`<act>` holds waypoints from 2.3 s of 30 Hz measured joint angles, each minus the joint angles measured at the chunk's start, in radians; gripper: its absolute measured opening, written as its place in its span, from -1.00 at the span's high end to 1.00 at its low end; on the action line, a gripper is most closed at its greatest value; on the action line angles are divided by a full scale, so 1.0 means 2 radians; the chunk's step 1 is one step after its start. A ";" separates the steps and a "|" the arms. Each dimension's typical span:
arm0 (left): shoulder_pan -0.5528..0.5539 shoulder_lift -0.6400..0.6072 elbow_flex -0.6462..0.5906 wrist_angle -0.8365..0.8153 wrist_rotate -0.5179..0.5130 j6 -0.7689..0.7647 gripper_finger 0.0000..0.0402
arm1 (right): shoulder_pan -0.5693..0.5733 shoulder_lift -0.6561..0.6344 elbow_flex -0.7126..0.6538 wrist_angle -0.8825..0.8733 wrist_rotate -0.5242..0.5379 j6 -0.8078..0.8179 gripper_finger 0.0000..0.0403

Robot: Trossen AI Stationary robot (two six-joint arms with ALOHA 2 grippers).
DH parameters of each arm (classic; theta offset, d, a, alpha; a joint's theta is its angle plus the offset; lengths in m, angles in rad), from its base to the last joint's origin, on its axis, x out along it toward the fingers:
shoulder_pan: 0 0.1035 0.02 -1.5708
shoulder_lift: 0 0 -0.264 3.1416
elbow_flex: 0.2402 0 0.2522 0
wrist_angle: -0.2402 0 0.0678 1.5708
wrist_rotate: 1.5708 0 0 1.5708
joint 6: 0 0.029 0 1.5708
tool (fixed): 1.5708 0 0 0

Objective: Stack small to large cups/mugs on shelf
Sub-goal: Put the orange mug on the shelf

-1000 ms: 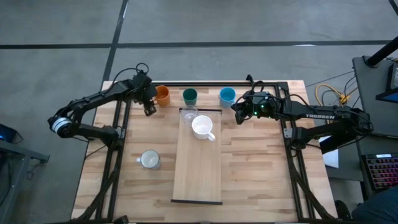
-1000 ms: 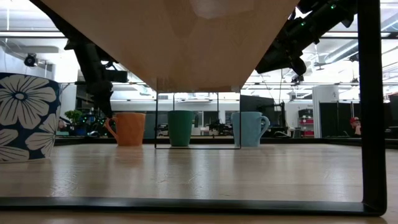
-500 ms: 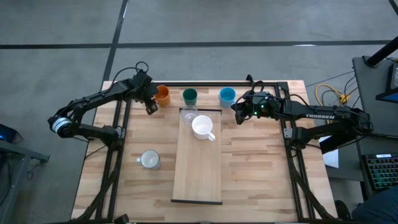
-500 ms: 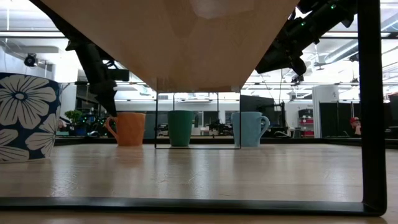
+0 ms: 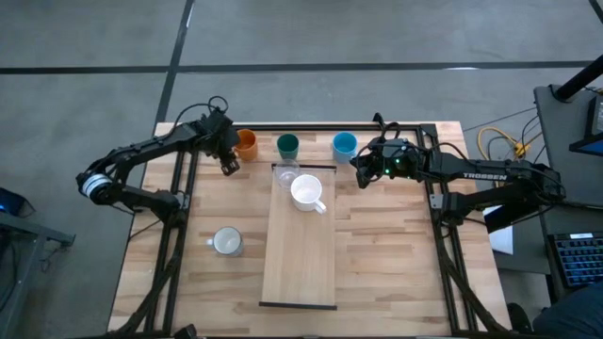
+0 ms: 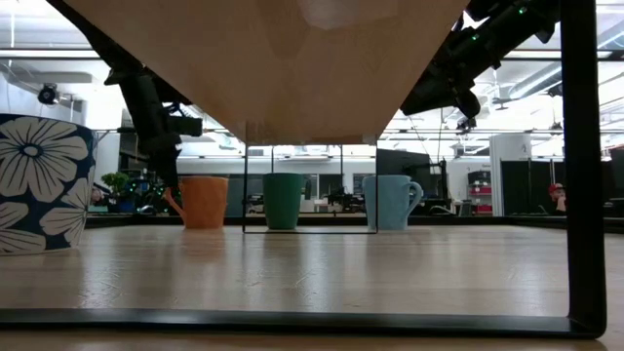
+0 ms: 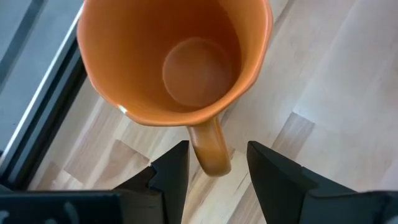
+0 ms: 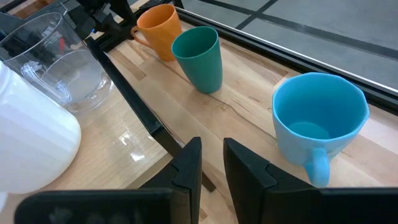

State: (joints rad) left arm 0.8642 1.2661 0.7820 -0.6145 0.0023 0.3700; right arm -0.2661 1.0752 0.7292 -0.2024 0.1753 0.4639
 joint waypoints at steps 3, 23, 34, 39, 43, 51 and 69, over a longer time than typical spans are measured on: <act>0.000 0.002 0.000 0.004 0.000 0.000 0.26 | 0.000 0.000 0.000 0.000 0.000 0.000 0.70; 0.000 0.002 0.001 0.006 -0.002 0.000 0.51 | 0.000 0.000 0.000 0.000 0.000 0.000 0.70; 0.000 0.002 0.001 0.004 0.000 -0.001 0.82 | 0.000 0.000 0.000 0.000 0.000 0.000 0.70; 0.000 0.002 0.001 0.003 -0.002 -0.001 0.84 | 0.000 0.000 0.000 0.000 0.000 0.000 0.70; 0.000 -0.001 0.001 0.001 -0.003 -0.010 0.84 | 0.000 0.000 0.000 0.000 0.000 0.000 0.70; 0.000 -0.036 0.023 -0.013 -0.026 -0.011 0.85 | 0.000 0.000 0.000 0.000 -0.001 0.000 0.70; 0.000 -0.143 0.077 -0.113 -0.044 -0.050 0.86 | 0.000 0.000 0.000 -0.001 -0.001 0.000 0.70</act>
State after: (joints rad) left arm 0.8639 0.9802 0.9363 -0.8405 -0.0852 0.2697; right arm -0.2661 1.0752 0.7292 -0.2047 0.1734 0.4641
